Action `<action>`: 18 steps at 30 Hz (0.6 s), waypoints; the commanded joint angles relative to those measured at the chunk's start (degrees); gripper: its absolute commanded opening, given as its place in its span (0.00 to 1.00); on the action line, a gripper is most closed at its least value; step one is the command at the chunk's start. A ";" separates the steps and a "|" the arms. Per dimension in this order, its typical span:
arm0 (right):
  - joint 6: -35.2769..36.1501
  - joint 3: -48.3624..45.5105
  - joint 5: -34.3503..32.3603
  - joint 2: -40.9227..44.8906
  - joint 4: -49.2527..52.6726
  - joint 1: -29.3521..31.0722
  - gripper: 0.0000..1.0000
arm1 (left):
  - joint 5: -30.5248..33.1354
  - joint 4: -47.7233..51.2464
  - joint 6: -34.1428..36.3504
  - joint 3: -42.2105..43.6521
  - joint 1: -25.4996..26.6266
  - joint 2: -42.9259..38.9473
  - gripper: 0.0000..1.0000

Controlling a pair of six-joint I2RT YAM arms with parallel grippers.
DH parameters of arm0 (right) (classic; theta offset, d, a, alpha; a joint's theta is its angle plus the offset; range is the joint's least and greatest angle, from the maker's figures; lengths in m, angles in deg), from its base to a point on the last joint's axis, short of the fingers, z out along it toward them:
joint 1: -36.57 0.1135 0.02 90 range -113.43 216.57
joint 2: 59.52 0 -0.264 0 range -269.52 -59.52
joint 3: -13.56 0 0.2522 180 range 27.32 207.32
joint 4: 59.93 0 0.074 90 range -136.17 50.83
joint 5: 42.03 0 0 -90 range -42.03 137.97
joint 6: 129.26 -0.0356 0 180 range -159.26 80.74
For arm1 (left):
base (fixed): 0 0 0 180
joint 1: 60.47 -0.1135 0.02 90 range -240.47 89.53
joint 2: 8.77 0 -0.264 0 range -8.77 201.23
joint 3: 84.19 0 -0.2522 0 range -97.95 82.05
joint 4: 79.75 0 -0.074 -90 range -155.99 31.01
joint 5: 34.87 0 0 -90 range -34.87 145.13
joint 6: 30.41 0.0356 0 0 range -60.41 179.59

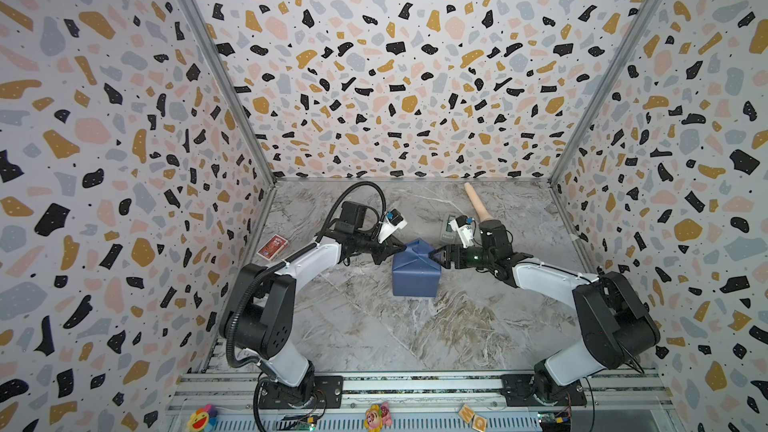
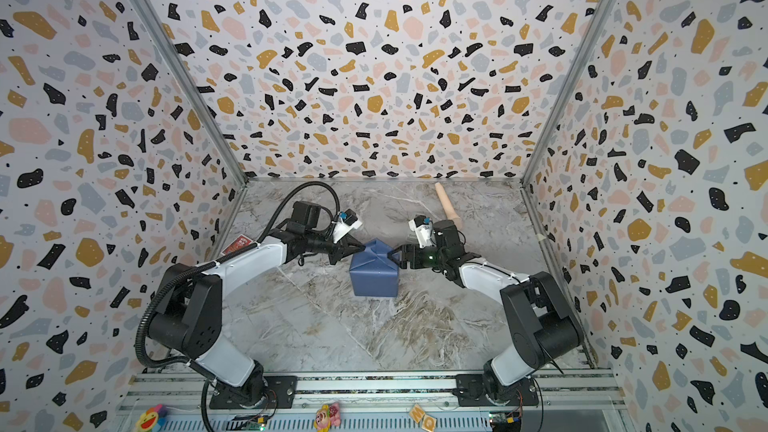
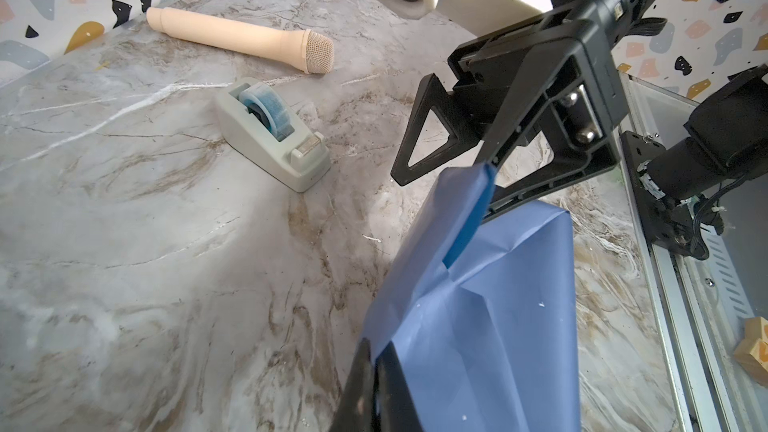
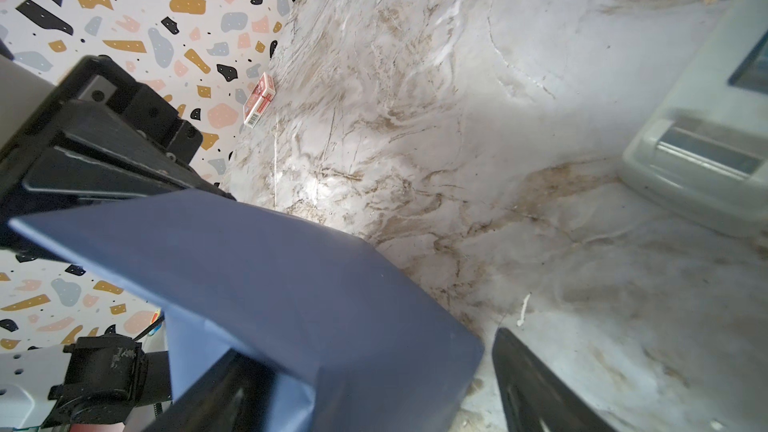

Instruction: Wrap the gift box in paper

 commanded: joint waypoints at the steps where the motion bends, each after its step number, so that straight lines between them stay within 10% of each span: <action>1: 0.30 -1.18 -0.28 -0.42 0.04 0.22 0.86 | -0.81 -2.54 -0.28 0.62 0.76 -1.57 0.15; 18: -0.20 -1.67 0.06 -0.12 -0.70 0.25 0.86 | 2.84 -1.68 0.25 -3.06 3.83 -1.06 0.39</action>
